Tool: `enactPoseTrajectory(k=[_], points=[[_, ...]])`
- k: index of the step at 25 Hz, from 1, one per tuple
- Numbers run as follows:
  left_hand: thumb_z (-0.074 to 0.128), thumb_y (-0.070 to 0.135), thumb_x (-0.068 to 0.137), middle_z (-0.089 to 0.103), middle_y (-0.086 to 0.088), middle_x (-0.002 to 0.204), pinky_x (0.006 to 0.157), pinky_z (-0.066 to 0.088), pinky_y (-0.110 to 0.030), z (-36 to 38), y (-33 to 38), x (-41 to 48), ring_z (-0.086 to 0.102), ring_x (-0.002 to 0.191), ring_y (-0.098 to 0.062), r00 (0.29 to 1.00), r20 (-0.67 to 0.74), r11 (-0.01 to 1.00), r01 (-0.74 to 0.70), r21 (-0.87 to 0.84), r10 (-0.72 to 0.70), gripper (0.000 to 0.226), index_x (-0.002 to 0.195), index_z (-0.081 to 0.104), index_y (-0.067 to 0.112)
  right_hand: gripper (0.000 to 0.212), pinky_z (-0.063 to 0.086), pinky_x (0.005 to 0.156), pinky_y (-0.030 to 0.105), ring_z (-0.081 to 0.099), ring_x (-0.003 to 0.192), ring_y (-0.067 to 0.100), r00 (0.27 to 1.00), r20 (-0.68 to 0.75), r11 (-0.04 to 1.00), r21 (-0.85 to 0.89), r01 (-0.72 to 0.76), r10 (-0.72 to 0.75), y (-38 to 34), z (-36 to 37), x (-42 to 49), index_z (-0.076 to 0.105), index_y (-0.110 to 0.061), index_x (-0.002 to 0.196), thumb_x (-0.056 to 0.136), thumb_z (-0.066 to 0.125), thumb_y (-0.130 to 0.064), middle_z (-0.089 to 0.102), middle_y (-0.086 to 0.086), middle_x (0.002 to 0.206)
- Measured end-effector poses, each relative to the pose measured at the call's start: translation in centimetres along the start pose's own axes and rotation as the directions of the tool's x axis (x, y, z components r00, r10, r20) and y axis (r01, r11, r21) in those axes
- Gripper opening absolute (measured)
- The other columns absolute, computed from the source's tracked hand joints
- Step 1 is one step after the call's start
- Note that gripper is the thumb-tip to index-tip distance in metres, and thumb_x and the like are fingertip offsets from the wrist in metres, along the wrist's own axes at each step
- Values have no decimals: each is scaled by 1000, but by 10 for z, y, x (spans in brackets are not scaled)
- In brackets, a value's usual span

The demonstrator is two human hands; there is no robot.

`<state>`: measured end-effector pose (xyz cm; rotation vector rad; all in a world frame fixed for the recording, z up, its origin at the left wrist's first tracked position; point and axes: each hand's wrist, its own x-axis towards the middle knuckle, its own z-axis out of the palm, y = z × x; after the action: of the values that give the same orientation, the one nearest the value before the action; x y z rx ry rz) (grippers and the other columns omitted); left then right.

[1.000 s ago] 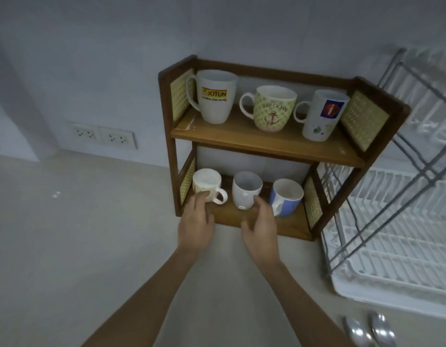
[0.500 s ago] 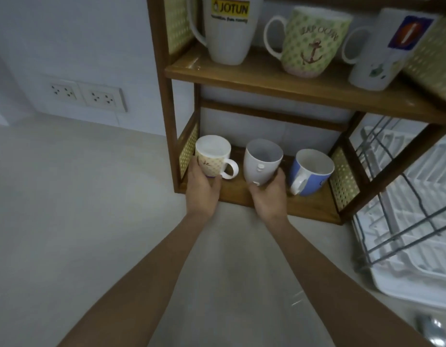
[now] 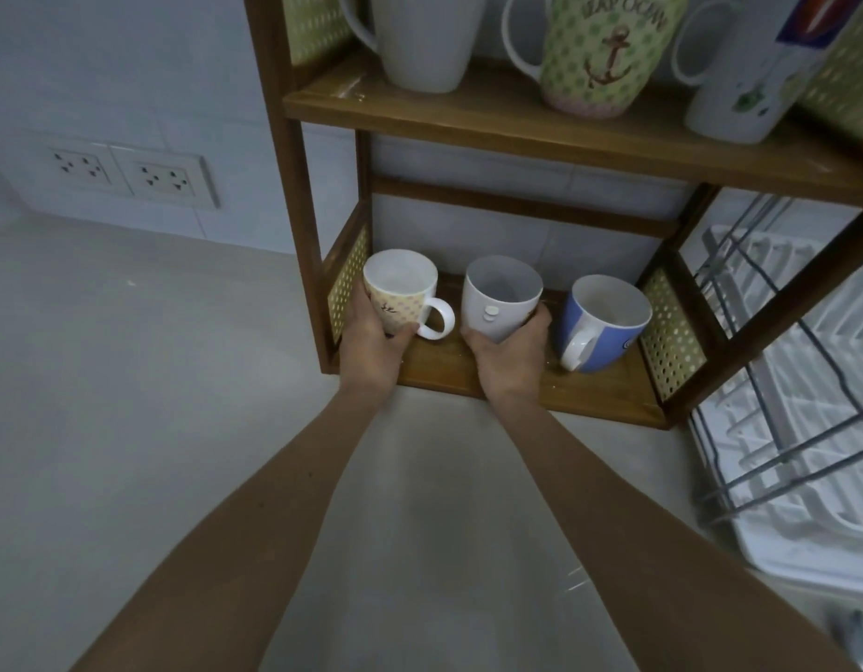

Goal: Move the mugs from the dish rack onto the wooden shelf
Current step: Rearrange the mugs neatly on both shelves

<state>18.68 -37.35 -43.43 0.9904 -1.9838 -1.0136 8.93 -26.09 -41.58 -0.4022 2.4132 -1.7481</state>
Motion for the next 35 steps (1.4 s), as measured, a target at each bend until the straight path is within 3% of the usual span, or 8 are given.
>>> enactPoseTrajectory(k=[4, 7, 10, 15, 18, 23, 29, 35], points=[[75, 27, 77, 38, -9, 148, 109, 31, -32, 4, -2, -1, 35, 136, -25, 996, -87, 1000, 30, 5, -30, 89, 147, 23, 12, 100, 32, 106, 27, 38, 134, 25, 997, -73, 1000, -24, 16, -18, 1, 6, -2, 21, -14, 144, 67, 84, -17, 36, 9, 146], [79, 27, 73, 36, -6, 148, 108, 29, -29, 1, -2, 7, 33, 137, -21, 1000, 6, 997, 14, -71, -14, 98, 148, 18, 15, 101, 29, 99, 19, 37, 134, 21, 998, 3, 998, 3, 64, -64, 4, 2, 4, 16, -16, 146, 68, 80, -8, 36, 6, 145], [81, 27, 71, 37, -3, 147, 108, 29, -27, 0, -2, 15, 33, 136, -19, 997, 75, 994, 30, -106, -22, 99, 147, 17, 18, 100, 30, 98, 20, 39, 133, 21, 997, 37, 998, 5, 66, -66, 5, -2, 8, 17, -17, 146, 69, 80, -8, 39, 5, 145], [84, 29, 65, 38, -9, 143, 111, 33, -35, 12, 7, 11, 35, 134, -25, 993, -84, 996, 86, -12, -87, 101, 145, 23, 12, 107, 20, 98, 12, 34, 134, 23, 994, -78, 996, -38, 78, -80, 1, 6, 3, 19, -11, 145, 62, 87, -15, 32, 11, 146], [84, 26, 65, 35, -14, 141, 107, 32, -34, 15, 6, 9, 34, 132, -28, 990, -115, 996, 87, 26, -83, 101, 144, 22, 9, 103, 27, 109, 22, 36, 135, 24, 994, -35, 994, 24, 103, -102, 6, 3, 3, 16, -11, 146, 66, 81, -6, 34, 12, 147], [80, 11, 70, 42, -4, 143, 104, 28, -19, 2, -5, 8, 36, 133, -16, 998, 5, 994, -69, -80, 69, 93, 144, 24, 13, 97, 30, 105, 22, 39, 134, 22, 992, -60, 994, -16, 111, -111, 8, 1, 2, 23, -11, 144, 68, 82, -9, 39, 10, 145], [80, 15, 70, 43, -1, 144, 103, 29, -21, 2, -10, 17, 37, 134, -17, 998, 54, 998, -37, -52, 40, 95, 145, 23, 18, 97, 35, 110, 32, 41, 131, 25, 981, -168, 994, -59, 90, -98, 6, 6, 4, 29, -9, 140, 62, 87, -16, 40, 13, 141], [81, 20, 70, 40, -2, 147, 105, 27, -22, 4, -11, 17, 35, 136, -18, 999, 33, 999, -32, -32, 33, 96, 146, 22, 16, 99, 32, 106, 25, 37, 131, 26, 960, -263, 992, -105, 74, -99, 5, 12, 2, 28, -6, 139, 61, 88, -19, 38, 14, 138]])
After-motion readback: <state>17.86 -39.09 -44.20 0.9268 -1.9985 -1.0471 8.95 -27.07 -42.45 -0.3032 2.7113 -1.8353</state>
